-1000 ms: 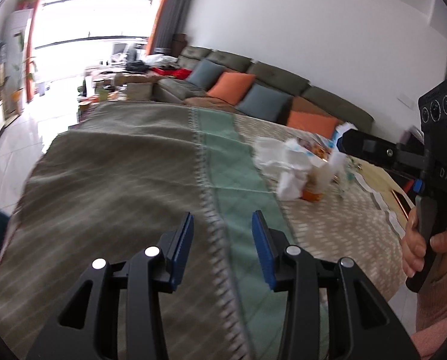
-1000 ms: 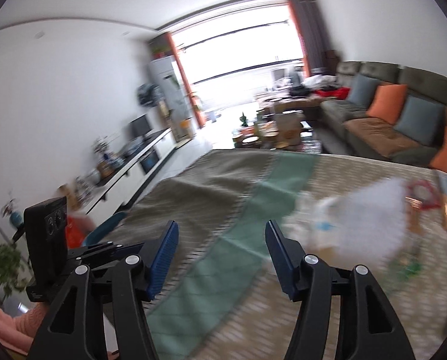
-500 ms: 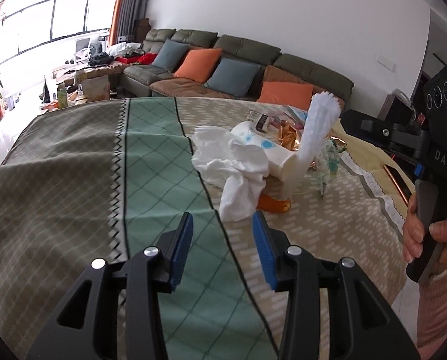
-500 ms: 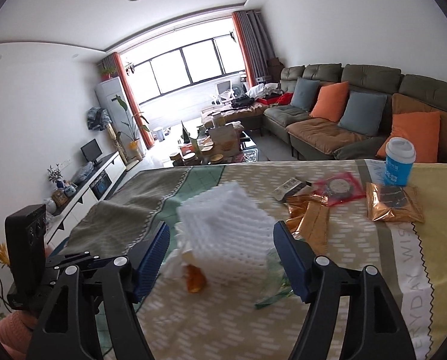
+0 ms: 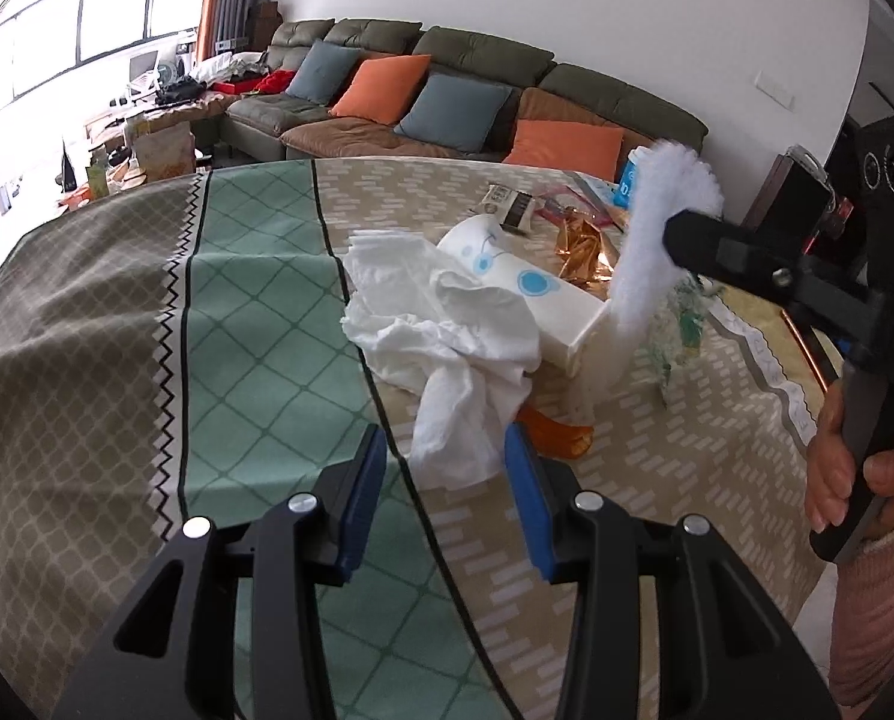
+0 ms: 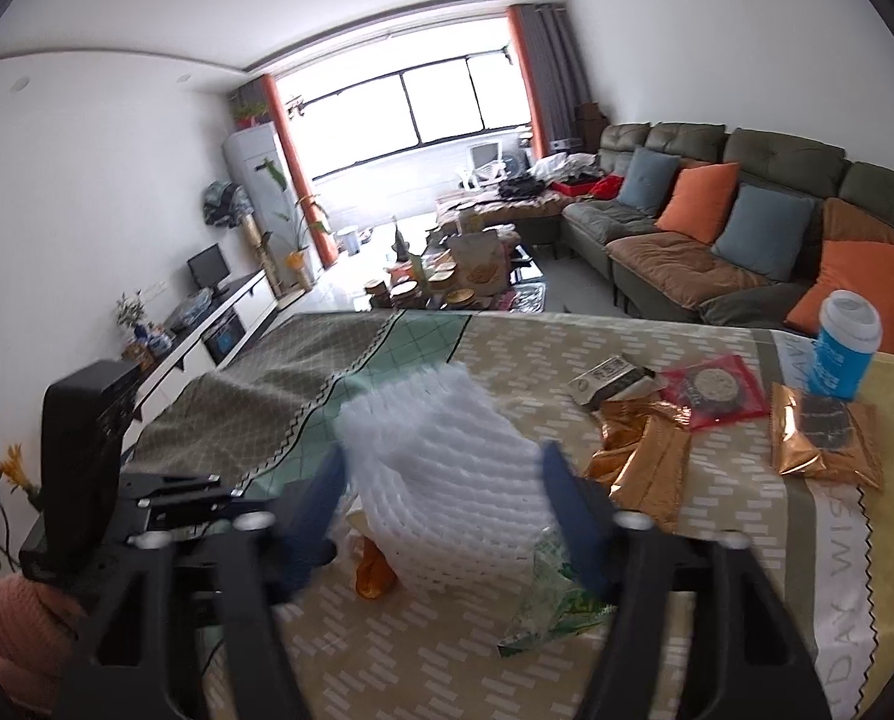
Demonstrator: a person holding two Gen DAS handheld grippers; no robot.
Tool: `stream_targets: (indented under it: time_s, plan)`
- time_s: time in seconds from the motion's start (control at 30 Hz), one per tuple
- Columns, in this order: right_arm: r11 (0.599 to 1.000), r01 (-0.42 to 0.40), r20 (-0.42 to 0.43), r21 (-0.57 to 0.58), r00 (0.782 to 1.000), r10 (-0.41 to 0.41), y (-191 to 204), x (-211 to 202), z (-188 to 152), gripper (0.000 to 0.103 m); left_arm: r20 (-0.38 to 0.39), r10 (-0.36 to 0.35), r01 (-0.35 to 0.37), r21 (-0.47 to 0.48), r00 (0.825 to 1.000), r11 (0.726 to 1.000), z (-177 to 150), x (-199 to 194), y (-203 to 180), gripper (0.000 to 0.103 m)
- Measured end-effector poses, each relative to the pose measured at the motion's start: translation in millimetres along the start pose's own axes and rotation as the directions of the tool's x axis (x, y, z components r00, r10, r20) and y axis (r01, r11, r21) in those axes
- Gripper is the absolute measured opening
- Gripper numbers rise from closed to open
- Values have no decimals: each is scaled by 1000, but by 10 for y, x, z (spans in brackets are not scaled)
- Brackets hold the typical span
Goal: Collect trash
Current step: 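Grasp the white tissue with the left tool while the right tool grasps the white foam net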
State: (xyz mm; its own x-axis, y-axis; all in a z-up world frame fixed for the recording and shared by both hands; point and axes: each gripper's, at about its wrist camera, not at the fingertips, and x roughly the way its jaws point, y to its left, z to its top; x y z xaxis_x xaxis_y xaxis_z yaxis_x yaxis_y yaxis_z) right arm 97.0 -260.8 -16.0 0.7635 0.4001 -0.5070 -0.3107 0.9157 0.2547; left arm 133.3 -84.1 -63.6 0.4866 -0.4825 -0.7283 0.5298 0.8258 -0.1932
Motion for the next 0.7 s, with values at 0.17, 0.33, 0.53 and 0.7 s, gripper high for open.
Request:
stream_targets:
  time_s: [0.17,0.33,0.53,0.7]
  plan:
    - [1000,-14,-21,-12,1000,14,21,-8,-55,10,-19,-9,8,-9,1000,1000,15,67,16,39]
    - [1000,-19,-20,-14,1000,19,46,-53,-90,7,-25,-12,12,-6,1000,1000,14,84,18,15]
    - [1000,21,31,14,999,-22,-36,-162,-11,58,7,-9,9,-3,1000,1000,-40,-31,21,8]
    - [1000,6,21,-13,1000,-6,-74,-88,72,73,47,-8,9,-1,999,1000,-98,-226,72,8]
